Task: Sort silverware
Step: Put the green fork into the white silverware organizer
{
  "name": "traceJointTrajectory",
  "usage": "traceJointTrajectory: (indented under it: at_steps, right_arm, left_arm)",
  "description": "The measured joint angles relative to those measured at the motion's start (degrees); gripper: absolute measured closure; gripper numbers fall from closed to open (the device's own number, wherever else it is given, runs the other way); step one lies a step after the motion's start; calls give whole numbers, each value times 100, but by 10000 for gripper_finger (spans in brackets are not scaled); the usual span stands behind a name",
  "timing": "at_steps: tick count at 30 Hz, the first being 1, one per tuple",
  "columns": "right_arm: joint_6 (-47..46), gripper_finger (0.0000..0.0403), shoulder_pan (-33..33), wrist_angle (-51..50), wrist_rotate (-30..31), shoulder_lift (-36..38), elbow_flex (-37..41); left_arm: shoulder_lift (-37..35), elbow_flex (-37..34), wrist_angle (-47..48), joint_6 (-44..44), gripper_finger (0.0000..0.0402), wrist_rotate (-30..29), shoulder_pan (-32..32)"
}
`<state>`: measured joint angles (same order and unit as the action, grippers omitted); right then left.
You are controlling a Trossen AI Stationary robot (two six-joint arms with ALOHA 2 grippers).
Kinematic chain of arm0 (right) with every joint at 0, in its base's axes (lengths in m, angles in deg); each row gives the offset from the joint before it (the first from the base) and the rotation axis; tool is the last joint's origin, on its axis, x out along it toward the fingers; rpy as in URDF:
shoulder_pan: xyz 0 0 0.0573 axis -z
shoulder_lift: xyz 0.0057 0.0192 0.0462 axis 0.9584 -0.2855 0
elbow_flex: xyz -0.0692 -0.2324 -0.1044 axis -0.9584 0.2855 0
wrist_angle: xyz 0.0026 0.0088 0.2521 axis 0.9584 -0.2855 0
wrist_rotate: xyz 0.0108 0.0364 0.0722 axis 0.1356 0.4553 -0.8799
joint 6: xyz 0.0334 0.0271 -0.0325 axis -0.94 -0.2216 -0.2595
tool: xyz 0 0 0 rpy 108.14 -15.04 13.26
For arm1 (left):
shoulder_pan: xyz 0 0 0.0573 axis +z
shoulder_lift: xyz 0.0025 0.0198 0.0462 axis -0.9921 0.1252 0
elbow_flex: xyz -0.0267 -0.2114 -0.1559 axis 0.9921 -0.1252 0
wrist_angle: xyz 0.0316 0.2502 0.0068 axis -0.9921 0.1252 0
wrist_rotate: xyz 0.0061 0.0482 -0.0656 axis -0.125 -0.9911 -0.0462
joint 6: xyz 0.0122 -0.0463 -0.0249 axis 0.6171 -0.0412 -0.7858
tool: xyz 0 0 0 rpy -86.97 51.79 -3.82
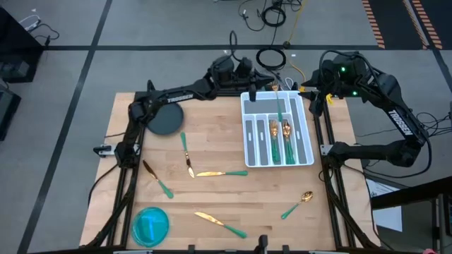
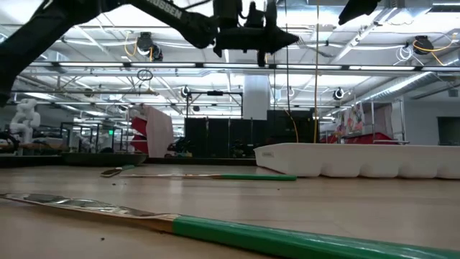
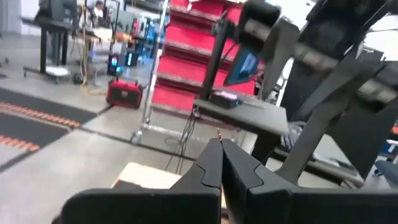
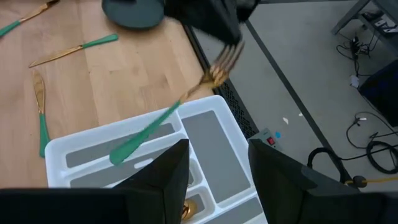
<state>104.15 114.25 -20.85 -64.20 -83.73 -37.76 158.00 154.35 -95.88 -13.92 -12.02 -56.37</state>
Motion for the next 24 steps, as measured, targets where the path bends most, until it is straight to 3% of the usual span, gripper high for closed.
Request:
traceJointTrajectory:
  at_steps: [24]
  right_arm:
    - [2,243,0,-7,-4,-1,0]
  left_arm:
    - [1165,-2,-117,-969,401,219,-107]
